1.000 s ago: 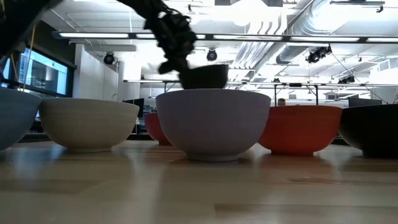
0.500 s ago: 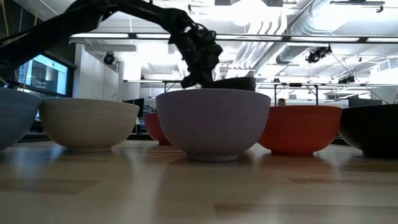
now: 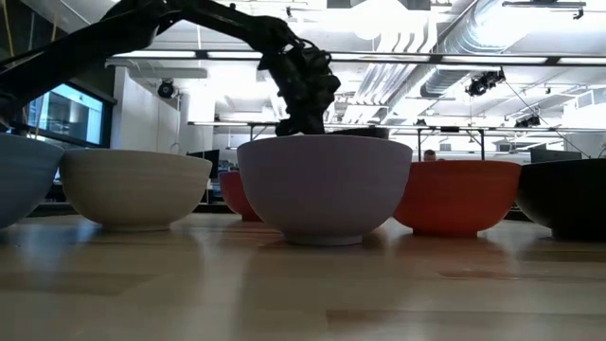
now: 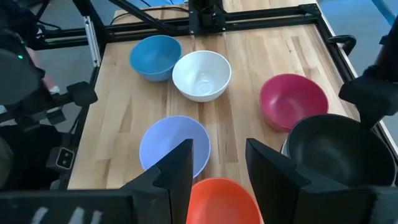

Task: Nest bowls inside each other
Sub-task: Stack the top black bowl on top of the white bowl

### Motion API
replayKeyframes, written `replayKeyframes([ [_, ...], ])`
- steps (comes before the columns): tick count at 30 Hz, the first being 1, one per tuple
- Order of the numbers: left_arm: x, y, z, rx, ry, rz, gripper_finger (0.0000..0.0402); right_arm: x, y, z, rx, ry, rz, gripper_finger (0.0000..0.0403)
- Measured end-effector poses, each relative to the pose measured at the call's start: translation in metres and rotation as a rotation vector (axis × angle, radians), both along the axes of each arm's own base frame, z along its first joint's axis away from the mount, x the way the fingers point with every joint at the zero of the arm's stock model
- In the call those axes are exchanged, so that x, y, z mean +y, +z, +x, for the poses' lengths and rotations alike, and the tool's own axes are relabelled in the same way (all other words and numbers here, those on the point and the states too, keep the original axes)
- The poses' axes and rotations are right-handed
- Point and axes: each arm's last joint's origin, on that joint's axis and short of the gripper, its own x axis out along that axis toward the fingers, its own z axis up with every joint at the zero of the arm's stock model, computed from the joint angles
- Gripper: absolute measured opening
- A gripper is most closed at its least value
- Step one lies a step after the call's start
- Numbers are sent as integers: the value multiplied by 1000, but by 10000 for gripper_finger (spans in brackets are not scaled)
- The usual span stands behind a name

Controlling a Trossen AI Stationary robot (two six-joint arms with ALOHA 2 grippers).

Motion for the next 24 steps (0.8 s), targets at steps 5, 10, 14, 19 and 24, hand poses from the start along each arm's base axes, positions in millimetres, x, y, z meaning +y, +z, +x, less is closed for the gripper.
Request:
replayKeyframes([
  [5,-3,-2,1,30,1,5,0,0,0,0,0,-4,5,140],
  [10,-7,-12,3,63,-9,-1,0,0,0,0,-1,-11,17,140],
  [14,-9,-18,4,85,-12,-6,0,0,0,0,-2,-21,25,140],
  [19,-12,-19,5,100,-16,9,0,0,1,0,-6,-30,21,140],
  [24,-14,-19,4,119,-21,-2,0,2,2,1,-19,-24,22,140],
])
